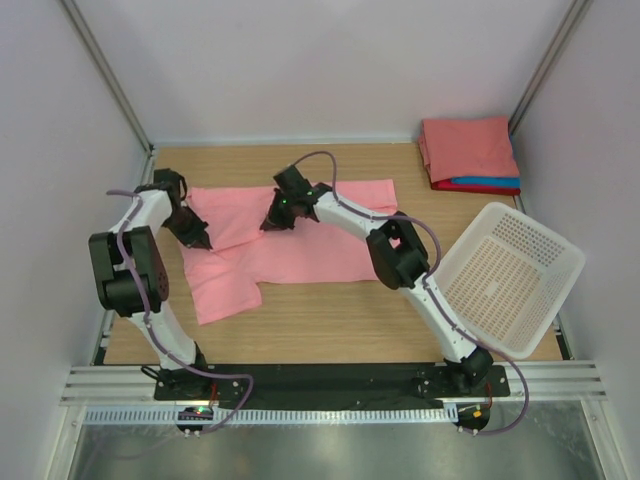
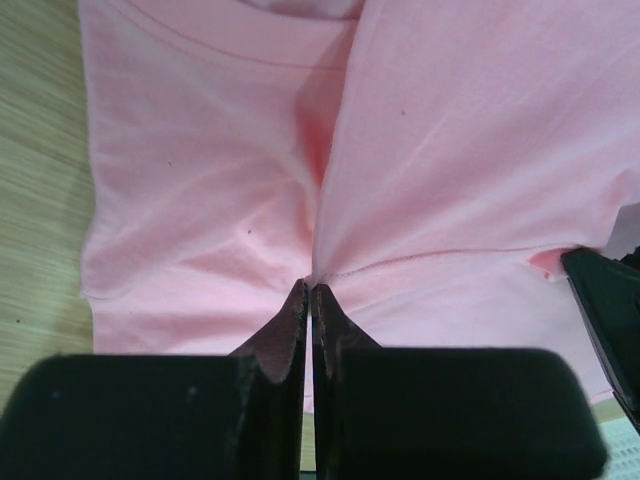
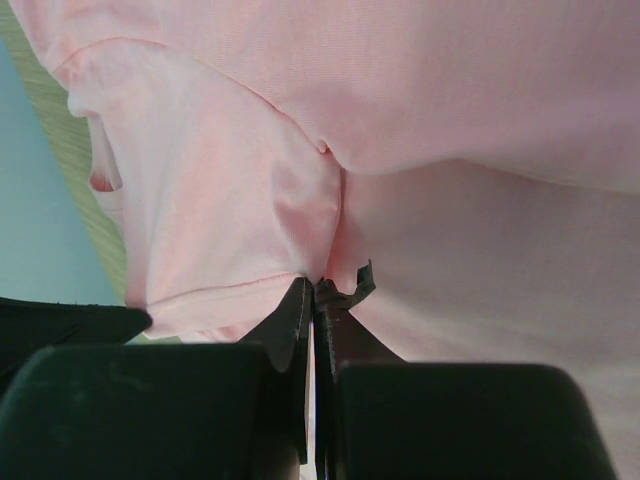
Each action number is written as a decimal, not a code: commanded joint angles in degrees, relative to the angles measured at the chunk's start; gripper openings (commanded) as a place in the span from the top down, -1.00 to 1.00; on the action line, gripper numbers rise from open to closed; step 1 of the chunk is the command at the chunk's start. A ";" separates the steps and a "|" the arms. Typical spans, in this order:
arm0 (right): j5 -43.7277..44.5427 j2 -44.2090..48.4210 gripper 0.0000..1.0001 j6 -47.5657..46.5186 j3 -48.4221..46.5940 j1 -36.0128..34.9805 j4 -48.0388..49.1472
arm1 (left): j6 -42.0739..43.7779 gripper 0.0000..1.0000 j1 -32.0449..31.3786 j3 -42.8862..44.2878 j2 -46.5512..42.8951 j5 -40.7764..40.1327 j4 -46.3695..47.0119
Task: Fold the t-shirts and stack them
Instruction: Fold the tshirt
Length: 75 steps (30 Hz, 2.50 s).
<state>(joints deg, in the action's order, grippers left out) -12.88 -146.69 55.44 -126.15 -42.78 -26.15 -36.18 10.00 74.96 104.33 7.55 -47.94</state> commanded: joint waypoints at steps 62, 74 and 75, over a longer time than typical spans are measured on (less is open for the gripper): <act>26.77 2.72 0.79 -17.21 2.65 33.03 -10.33 | 1.99 0.24 0.90 44.83 37.42 -2.45 16.57; 22.11 3.34 0.74 -16.33 2.92 33.12 -5.84 | 9.54 0.15 0.90 48.98 33.23 -1.56 13.06; 21.59 3.43 0.74 -16.07 2.92 33.20 -6.19 | 10.60 0.12 0.99 45.49 29.13 -4.45 12.96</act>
<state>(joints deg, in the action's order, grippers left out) 8.58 -143.63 39.03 -124.27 -10.26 -32.18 -31.27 10.61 123.79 142.74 7.94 -32.32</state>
